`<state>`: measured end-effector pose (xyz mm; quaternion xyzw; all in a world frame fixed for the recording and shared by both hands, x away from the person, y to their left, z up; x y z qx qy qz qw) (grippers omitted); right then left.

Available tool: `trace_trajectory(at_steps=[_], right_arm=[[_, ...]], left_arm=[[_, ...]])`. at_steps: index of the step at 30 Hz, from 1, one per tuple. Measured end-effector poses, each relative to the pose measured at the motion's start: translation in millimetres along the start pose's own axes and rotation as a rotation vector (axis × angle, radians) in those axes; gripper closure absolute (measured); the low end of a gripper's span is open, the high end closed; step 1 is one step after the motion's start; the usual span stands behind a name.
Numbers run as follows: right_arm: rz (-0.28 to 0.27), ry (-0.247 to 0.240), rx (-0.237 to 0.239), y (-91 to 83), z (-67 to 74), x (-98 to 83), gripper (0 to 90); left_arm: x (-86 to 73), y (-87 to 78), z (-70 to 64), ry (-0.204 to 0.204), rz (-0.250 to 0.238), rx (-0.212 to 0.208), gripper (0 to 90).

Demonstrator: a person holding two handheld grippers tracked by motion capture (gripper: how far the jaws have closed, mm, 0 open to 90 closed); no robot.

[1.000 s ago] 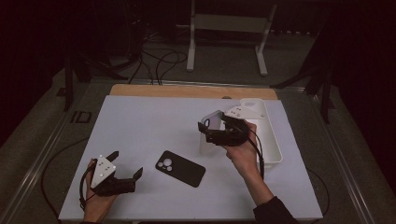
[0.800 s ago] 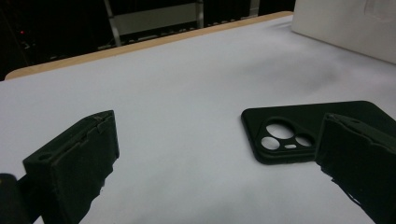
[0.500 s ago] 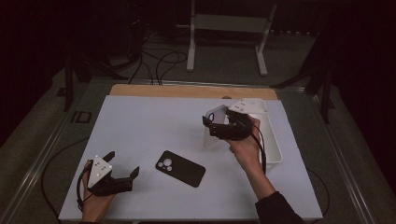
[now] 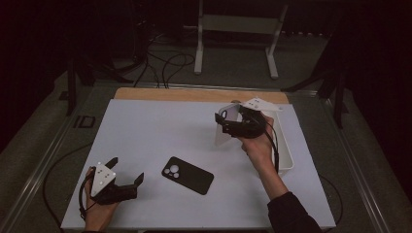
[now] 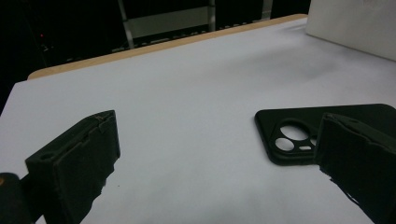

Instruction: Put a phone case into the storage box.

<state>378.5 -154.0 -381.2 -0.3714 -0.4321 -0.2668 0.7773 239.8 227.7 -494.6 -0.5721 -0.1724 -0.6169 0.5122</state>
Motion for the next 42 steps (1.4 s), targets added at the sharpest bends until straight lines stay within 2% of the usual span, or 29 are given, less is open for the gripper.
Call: trace_trajectory(at_steps=[7,16,29,42], right_arm=[[-0.013,0.014,-0.006,2.1,-7.7,4.7,16.6],[-0.034,-0.002,-0.018,3.9,-11.5,14.6,16.6],[-0.048,-0.02,-0.063,11.5,-20.9,24.7,16.6],[-0.074,-0.028,-0.107,11.6,-31.6,37.7,16.6]], left_arm=[[-0.3,1.2,-0.9,0.003,0.007,0.002,0.8],[-0.1,0.7,-0.7,0.003,0.004,0.006,0.8],[0.3,0.5,-1.2,0.003,0.001,0.008,0.7],[0.7,0.0,-1.2,0.004,0.001,0.009,0.8]])
Point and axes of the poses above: each handheld gripper's, and its own axes: y roughly forward along the jaws, x roughly out of its top, z roughly to its left, the point moved 2 cm from there along y, roughly forward along the jaws, and after that the axes turned 15 degrees about y, right-handed, at the moved point
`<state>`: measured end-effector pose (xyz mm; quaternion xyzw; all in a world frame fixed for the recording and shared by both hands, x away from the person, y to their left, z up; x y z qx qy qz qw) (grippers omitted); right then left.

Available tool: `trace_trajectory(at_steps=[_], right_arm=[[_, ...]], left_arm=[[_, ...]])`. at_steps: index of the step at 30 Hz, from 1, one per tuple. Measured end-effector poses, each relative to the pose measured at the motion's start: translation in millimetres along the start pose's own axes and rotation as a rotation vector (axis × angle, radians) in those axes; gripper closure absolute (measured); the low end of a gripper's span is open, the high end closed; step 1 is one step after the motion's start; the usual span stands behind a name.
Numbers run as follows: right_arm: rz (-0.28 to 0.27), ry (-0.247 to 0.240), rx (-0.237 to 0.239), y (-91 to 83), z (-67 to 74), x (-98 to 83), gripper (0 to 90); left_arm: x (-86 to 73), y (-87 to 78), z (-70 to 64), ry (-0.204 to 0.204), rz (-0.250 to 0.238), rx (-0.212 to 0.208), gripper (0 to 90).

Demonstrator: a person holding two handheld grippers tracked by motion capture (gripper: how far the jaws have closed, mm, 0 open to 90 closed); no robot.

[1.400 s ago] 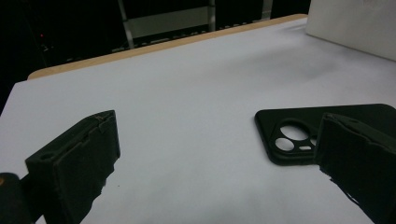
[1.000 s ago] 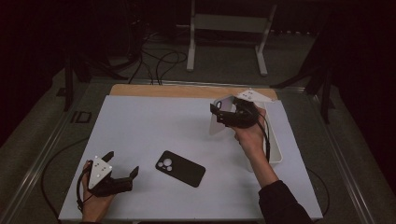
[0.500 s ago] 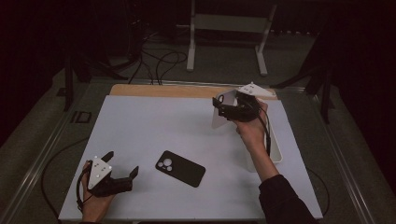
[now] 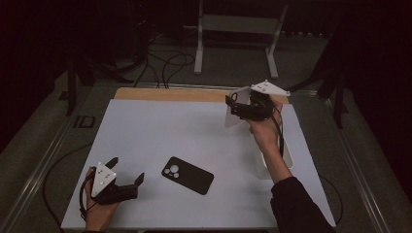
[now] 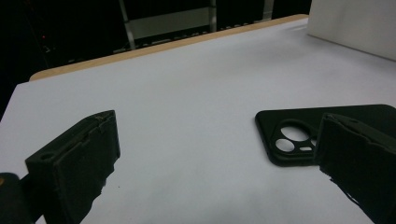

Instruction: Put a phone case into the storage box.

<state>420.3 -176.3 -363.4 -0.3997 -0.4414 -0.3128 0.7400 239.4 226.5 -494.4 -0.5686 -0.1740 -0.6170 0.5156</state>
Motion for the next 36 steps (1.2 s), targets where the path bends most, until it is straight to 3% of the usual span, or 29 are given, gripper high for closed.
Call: trace_trajectory(at_steps=[10,36], right_arm=[[-0.03,0.014,-0.045,3.1,-13.2,8.2,16.6],[-0.035,0.019,-0.14,12.5,-32.8,17.0,16.6]], left_arm=[[0.2,-0.2,0.2,-0.001,-0.002,0.002,0.7],[-0.1,-0.6,0.5,-0.006,-0.002,0.0,0.7]])
Point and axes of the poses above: each handheld gripper's, and its own axes: y roughly forward along the jaws, x roughly out of its top, z roughly to its left, the point moved 2 cm from there along y, roughly forward along the jaws, and after that the axes turned 15 degrees about y, right-handed, at the moved point
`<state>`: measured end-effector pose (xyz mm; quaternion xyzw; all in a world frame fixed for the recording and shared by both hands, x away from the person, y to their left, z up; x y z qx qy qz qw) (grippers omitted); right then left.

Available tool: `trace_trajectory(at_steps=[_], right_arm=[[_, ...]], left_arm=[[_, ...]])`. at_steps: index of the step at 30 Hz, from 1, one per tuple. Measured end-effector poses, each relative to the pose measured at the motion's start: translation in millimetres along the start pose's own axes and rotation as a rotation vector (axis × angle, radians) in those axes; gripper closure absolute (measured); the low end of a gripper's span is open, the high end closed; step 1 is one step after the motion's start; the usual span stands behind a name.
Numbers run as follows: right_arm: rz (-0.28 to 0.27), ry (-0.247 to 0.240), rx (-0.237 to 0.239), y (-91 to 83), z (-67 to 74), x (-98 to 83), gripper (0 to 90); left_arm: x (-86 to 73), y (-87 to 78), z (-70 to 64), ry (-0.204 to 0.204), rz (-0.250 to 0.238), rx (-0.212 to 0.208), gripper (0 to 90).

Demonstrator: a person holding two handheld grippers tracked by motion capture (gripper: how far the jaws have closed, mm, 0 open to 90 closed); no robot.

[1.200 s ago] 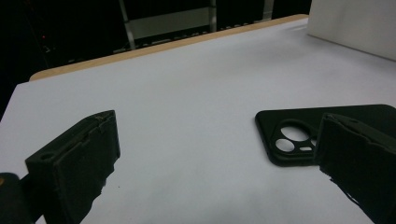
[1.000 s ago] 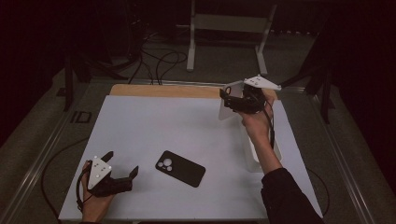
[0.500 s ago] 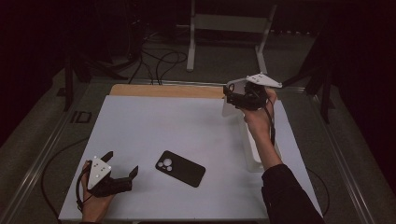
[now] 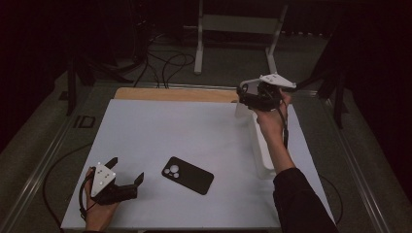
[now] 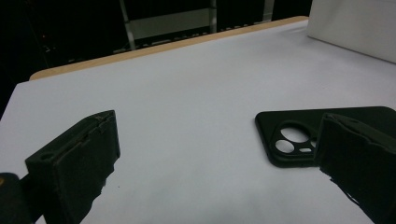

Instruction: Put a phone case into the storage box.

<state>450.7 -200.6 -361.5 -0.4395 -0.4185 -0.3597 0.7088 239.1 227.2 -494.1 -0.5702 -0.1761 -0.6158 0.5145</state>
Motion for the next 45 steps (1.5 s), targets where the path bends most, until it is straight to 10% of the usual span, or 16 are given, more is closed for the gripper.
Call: trace_trajectory(at_steps=[45], right_arm=[[0.015,0.04,-0.149,16.4,-40.2,3.4,16.6]], left_arm=[[-0.9,-0.1,0.4,-0.012,-0.002,0.001,0.7]])
Point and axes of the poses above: each handheld gripper's, and its own axes: y roughly forward along the jaws, x roughly out of its top, z roughly to its left, the point moved 2 cm from there along y, roughly forward along the jaws, and after that the axes turned 15 degrees about y, right-handed, at the moved point
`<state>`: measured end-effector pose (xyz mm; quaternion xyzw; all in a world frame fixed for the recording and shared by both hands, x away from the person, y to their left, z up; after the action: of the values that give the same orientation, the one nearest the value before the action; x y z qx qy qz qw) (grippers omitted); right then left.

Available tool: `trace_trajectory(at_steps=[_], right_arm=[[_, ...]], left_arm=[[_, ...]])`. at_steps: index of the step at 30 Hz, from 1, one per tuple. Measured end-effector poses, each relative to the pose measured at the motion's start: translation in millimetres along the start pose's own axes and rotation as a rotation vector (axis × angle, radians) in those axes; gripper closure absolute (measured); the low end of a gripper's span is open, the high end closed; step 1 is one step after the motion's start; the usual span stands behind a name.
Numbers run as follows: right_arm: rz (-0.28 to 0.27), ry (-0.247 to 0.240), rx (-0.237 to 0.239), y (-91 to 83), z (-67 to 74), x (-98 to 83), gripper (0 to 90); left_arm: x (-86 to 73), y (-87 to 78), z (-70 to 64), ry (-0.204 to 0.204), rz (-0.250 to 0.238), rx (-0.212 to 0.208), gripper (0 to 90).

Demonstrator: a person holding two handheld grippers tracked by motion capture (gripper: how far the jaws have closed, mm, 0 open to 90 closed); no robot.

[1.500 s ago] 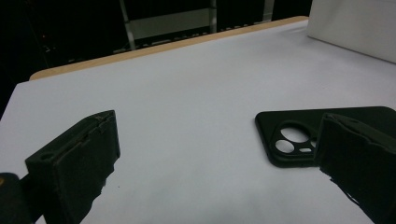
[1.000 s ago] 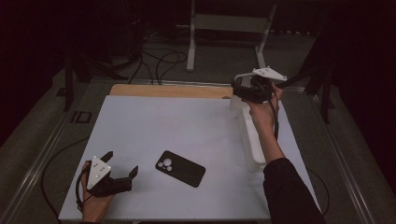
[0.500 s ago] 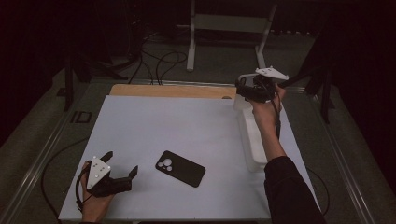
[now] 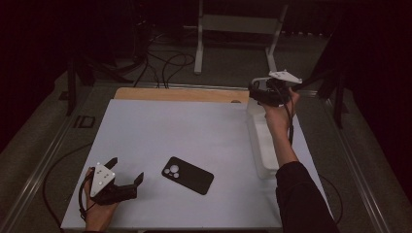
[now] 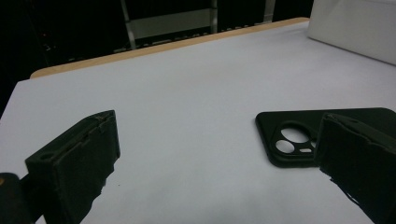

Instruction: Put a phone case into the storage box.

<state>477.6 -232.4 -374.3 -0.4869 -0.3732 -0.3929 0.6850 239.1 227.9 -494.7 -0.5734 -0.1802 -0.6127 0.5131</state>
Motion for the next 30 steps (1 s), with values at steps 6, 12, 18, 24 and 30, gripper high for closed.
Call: trace_trajectory(at_steps=[6,12,18,24,30], right_arm=[[0.001,-0.001,-0.008,1.0,-3.5,0.5,16.6],[0.001,-0.004,-0.029,2.6,-8.3,-0.1,16.6],[0.002,-0.018,-0.042,3.2,-12.6,-0.9,16.5],[0.0,-0.011,-0.05,3.8,-17.3,-2.6,16.5],[0.004,-0.009,-0.068,5.1,-22.4,-3.0,16.5]], left_arm=[[0.0,-0.2,0.0,-0.003,-0.003,0.001,0.7],[0.1,-0.5,0.3,-0.004,-0.003,0.001,0.7],[0.1,-0.6,0.2,-0.004,-0.003,0.0,0.7],[0.2,-1.1,0.4,-0.006,-0.004,0.001,0.7],[0.1,-1.4,0.5,-0.008,-0.006,0.001,0.7]])
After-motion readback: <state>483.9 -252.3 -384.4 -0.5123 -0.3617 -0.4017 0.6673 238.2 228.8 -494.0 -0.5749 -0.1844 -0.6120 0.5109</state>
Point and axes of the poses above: each handheld gripper's, and its own axes: y roughly forward along the jaws, x roughly out of its top, z roughly to its left, the point moved 2 cm from there along y, roughly forward along the jaws, and after that the axes turned 15 degrees about y, right-handed, at the moved point
